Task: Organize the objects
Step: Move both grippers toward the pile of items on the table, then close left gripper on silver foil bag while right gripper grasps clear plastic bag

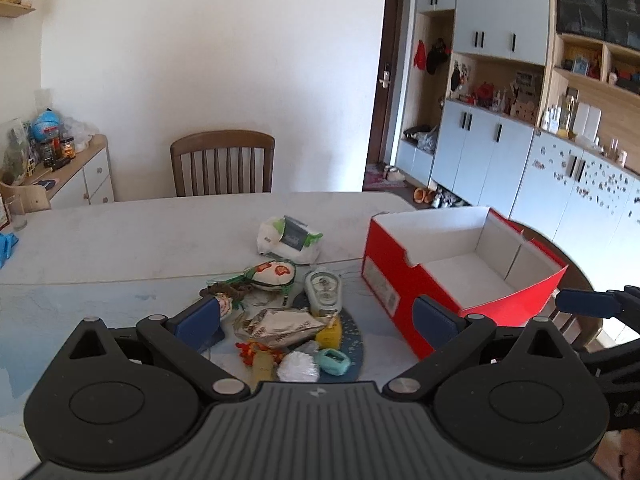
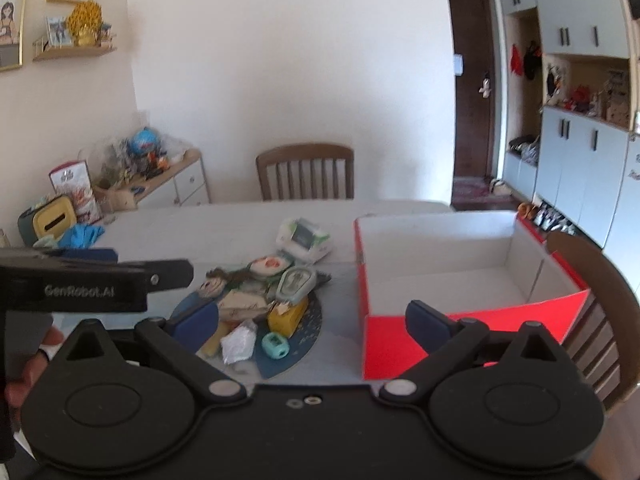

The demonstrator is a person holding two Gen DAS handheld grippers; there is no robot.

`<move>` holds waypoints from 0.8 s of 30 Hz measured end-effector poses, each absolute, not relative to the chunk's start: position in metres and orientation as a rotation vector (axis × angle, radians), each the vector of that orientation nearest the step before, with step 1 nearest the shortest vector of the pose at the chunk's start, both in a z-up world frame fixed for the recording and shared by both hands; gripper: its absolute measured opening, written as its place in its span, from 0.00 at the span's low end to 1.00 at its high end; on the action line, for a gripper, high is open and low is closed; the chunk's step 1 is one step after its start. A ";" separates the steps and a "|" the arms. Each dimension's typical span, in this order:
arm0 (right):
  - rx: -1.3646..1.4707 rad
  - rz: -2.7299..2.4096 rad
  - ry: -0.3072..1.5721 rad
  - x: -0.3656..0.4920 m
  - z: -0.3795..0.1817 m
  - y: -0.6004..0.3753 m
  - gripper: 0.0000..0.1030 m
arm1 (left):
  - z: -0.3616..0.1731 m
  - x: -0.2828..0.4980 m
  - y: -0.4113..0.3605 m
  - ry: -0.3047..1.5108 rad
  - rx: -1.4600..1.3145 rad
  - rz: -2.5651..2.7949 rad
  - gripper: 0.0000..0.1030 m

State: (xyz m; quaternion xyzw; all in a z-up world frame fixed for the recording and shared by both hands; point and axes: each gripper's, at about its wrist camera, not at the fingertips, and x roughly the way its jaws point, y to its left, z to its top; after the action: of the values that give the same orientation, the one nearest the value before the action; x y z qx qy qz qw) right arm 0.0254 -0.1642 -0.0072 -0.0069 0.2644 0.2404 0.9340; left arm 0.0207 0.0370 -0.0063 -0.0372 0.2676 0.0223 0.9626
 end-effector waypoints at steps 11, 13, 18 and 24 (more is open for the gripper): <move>-0.081 0.556 0.657 0.049 -0.040 -0.112 0.93 | -0.051 0.084 0.072 0.668 0.012 -0.046 0.99; -0.098 0.556 0.673 0.053 -0.046 -0.104 0.93 | -0.059 0.096 0.075 0.692 0.018 -0.056 0.99; -0.135 0.572 0.710 0.065 -0.061 -0.080 0.85 | -0.077 0.128 0.080 0.741 0.044 -0.101 0.99; -0.136 0.587 0.764 0.077 -0.081 -0.056 0.78 | -0.097 0.157 0.083 0.801 0.043 -0.125 0.98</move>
State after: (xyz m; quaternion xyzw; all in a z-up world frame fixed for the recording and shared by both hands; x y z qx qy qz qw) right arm 0.0766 -0.0556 -0.0809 -0.0654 0.3671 0.2819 0.8840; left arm 0.1573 0.0834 -0.0975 0.0207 0.3898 -0.0608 0.9186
